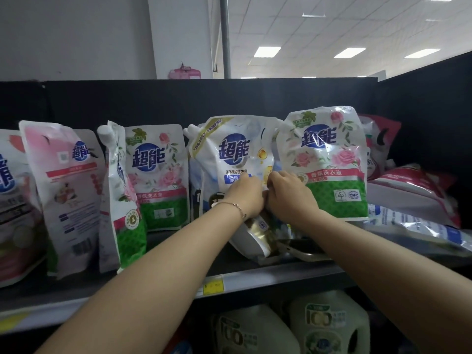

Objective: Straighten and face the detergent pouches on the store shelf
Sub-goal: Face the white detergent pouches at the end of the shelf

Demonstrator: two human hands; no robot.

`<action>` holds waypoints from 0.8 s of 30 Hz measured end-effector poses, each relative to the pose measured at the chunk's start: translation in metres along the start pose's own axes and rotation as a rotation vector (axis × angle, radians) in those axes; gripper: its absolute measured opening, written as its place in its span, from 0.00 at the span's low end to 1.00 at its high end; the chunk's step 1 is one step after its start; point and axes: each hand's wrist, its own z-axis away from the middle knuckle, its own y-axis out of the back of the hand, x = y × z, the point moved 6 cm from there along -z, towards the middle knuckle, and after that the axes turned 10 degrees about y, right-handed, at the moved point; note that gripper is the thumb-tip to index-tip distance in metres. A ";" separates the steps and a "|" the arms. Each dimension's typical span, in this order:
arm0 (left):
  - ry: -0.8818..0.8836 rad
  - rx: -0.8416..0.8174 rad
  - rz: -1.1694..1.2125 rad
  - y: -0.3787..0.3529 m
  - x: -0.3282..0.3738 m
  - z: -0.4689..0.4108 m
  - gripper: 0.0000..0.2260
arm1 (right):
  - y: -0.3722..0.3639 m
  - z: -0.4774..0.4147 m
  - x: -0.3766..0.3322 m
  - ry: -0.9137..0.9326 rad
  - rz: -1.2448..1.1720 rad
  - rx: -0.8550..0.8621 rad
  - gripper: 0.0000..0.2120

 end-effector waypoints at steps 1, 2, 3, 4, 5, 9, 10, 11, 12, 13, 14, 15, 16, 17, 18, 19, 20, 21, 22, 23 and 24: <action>0.013 -0.009 -0.005 0.000 0.000 -0.001 0.12 | -0.002 -0.001 0.002 -0.007 -0.007 0.003 0.06; 0.022 -0.018 -0.014 0.000 0.000 -0.002 0.12 | -0.002 -0.002 0.002 -0.008 -0.011 0.005 0.07; 0.029 -0.025 -0.022 0.000 0.001 -0.001 0.11 | -0.003 -0.003 0.002 -0.006 -0.013 0.005 0.08; 0.037 -0.024 -0.020 0.001 0.002 -0.001 0.10 | -0.003 -0.004 0.002 -0.002 -0.012 0.005 0.08; 0.045 -0.013 -0.005 0.002 0.003 0.000 0.10 | -0.004 -0.005 0.003 -0.002 -0.013 0.006 0.07; 0.042 0.095 0.041 0.005 0.004 0.010 0.09 | -0.004 -0.005 0.009 -0.037 -0.044 0.026 0.08; 0.036 0.122 0.042 0.006 0.004 0.013 0.09 | -0.003 -0.005 0.009 -0.040 -0.055 0.039 0.08; 0.029 0.148 0.043 0.007 0.002 0.015 0.09 | -0.002 -0.004 0.011 -0.038 -0.066 0.057 0.09; 0.022 0.172 0.044 0.010 0.001 0.016 0.09 | 0.000 -0.004 0.011 -0.032 -0.076 0.076 0.09; 0.012 0.198 0.048 0.013 -0.002 0.016 0.09 | 0.000 -0.003 0.012 -0.026 -0.085 0.096 0.09; 0.004 0.226 0.059 0.016 -0.004 0.017 0.09 | 0.001 -0.001 0.013 -0.016 -0.089 0.119 0.08; -0.005 0.249 0.073 0.018 -0.007 0.018 0.09 | 0.001 0.001 0.013 0.003 -0.087 0.146 0.08; -0.017 0.268 0.083 0.021 -0.009 0.019 0.09 | 0.000 0.003 0.012 0.028 -0.078 0.169 0.07; -0.031 0.280 0.087 0.022 -0.010 0.020 0.09 | -0.001 0.005 0.011 0.052 -0.069 0.187 0.07; -0.043 0.288 0.087 0.023 -0.011 0.021 0.09 | -0.001 0.007 0.010 0.064 -0.066 0.199 0.07; -0.050 0.294 0.088 0.023 -0.012 0.021 0.09 | -0.001 0.007 0.010 0.063 -0.072 0.209 0.07; -0.055 0.300 0.088 0.023 -0.013 0.021 0.09 | 0.000 0.007 0.010 0.055 -0.083 0.218 0.08; -0.059 0.307 0.087 0.024 -0.015 0.021 0.09 | 0.001 0.006 0.011 0.046 -0.090 0.226 0.10; -0.064 0.312 0.084 0.025 -0.016 0.021 0.09 | 0.002 0.006 0.012 0.040 -0.093 0.232 0.12; -0.068 0.314 0.083 0.026 -0.017 0.022 0.10 | 0.003 0.005 0.012 0.038 -0.094 0.238 0.13; -0.072 0.314 0.083 0.028 -0.018 0.023 0.11 | 0.003 0.005 0.011 0.040 -0.095 0.244 0.13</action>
